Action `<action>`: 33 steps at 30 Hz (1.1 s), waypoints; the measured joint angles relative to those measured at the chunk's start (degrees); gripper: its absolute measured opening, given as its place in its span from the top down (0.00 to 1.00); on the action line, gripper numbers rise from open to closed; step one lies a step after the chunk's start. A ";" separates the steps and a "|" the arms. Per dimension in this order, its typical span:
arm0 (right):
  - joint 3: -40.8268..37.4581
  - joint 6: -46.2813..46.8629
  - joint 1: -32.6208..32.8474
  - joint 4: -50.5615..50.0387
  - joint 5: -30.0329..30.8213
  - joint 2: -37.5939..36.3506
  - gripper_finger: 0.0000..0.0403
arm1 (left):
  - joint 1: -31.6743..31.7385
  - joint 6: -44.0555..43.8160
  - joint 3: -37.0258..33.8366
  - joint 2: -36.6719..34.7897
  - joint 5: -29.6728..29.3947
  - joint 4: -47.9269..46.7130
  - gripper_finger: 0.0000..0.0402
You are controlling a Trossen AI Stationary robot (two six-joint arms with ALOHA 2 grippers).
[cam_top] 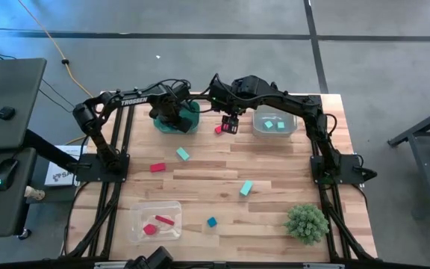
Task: Sort & place blocks by color
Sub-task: Put the blue block into the green bin, then put the light blue block into the grey bin
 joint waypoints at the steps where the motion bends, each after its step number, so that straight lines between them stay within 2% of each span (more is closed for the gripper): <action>1: 0.00 0.39 0.00 0.00 0.00 0.00 0.39 | 0.00 0.02 0.00 0.00 1.05 -0.19 0.79; 3: 0.00 0.40 0.00 0.00 0.00 0.00 0.39 | 0.00 0.01 0.00 0.00 2.58 -0.34 0.76; 10: 0.00 0.44 0.00 -0.25 -2.30 0.00 0.39 | 0.02 -1.90 0.00 0.00 2.08 -0.26 0.63; 15: 0.00 0.39 0.00 -1.11 -3.75 0.00 0.39 | 0.01 -1.36 0.00 -1.67 2.43 -1.56 0.60; 19: 0.00 0.40 0.11 -1.55 -4.37 0.00 0.39 | -0.67 -0.63 0.00 -6.49 2.30 -1.67 0.60; 26: 0.00 0.79 0.54 -1.61 -10.48 0.00 0.39 | -3.72 -2.69 0.00 -18.31 2.49 -1.53 0.60; 33: -0.02 0.33 2.99 -3.87 -17.19 0.00 0.39 | -9.34 -5.71 0.00 -28.88 2.09 -1.51 0.60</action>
